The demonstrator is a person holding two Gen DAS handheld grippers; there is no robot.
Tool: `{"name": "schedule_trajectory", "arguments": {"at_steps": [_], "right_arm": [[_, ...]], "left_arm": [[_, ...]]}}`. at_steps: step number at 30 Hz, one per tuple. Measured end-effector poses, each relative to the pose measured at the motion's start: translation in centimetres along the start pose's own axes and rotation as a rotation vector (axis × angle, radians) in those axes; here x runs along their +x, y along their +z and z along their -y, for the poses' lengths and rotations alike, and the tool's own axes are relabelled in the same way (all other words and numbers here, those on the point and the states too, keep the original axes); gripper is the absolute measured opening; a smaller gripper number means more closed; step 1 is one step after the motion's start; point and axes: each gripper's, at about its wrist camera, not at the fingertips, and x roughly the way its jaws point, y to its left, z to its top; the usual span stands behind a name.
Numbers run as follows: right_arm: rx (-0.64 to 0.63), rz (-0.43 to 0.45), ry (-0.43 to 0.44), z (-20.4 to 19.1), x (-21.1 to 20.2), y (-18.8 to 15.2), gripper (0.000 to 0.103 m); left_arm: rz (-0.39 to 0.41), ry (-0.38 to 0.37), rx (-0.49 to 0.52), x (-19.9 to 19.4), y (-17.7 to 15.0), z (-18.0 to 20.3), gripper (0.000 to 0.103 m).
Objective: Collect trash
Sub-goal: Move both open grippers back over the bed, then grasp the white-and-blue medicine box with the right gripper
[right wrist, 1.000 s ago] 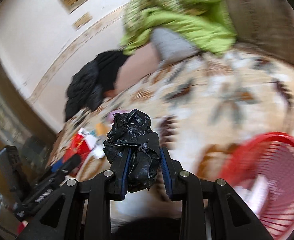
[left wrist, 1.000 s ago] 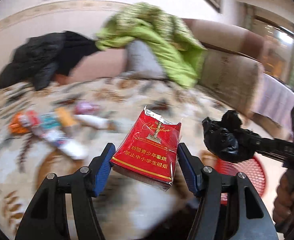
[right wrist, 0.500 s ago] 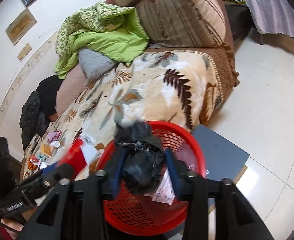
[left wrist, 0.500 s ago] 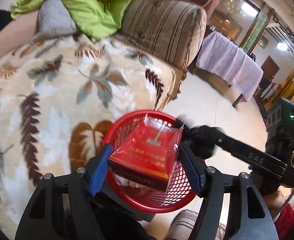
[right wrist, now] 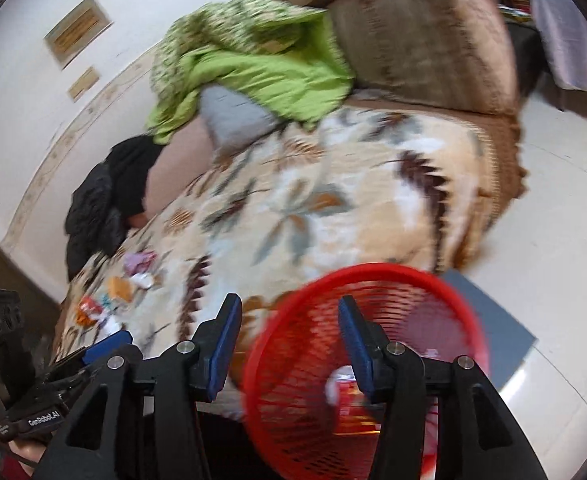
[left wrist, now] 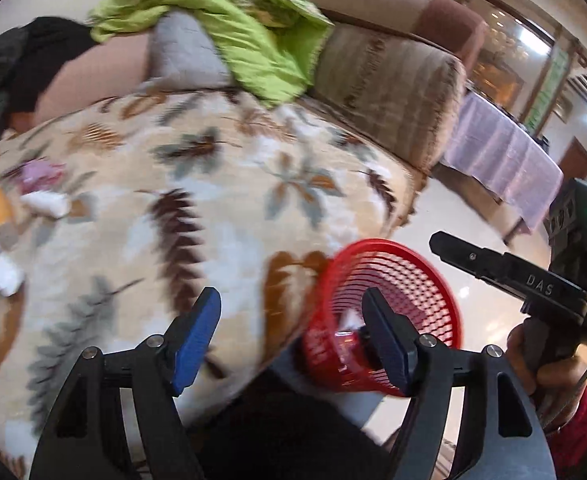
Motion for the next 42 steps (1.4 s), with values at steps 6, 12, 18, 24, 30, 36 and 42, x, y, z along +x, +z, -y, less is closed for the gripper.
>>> {"name": "schedule_trajectory", "arguments": {"at_steps": [6, 12, 18, 24, 30, 36, 42], "right_arm": [[-0.153, -0.089, 0.097, -7.9, 4.5, -0.6, 0.054], [-0.344, -0.219, 0.220, -17.4, 10.1, -2.0, 0.057], [-0.494, -0.319, 0.313, -26.5, 16.4, -3.3, 0.059], [-0.622, -0.385, 0.328, -33.4, 22.6, -5.0, 0.059], [-0.798, -0.356, 0.245, -37.5, 27.3, -6.9, 0.059], [-0.812, -0.404, 0.205, -37.5, 30.1, -8.2, 0.045], [-0.702, -0.364, 0.262, -35.8, 26.8, -7.9, 0.041]], "left_arm": [[0.061, 0.123, -0.118, -4.7, -1.3, -8.2, 0.072], [0.139, 0.302, -0.258, -10.0, -3.1, -17.4, 0.072], [0.212, 0.438, -0.417, -15.3, -4.7, -25.8, 0.072], [0.231, 0.496, -0.503, -17.6, -5.8, -30.7, 0.072], [0.228, 0.533, -0.518, -17.7, -5.1, -34.4, 0.072], [0.215, 0.526, -0.527, -15.6, -2.4, -39.0, 0.073], [0.200, 0.519, -0.552, -11.4, 0.2, -42.1, 0.073]]}}
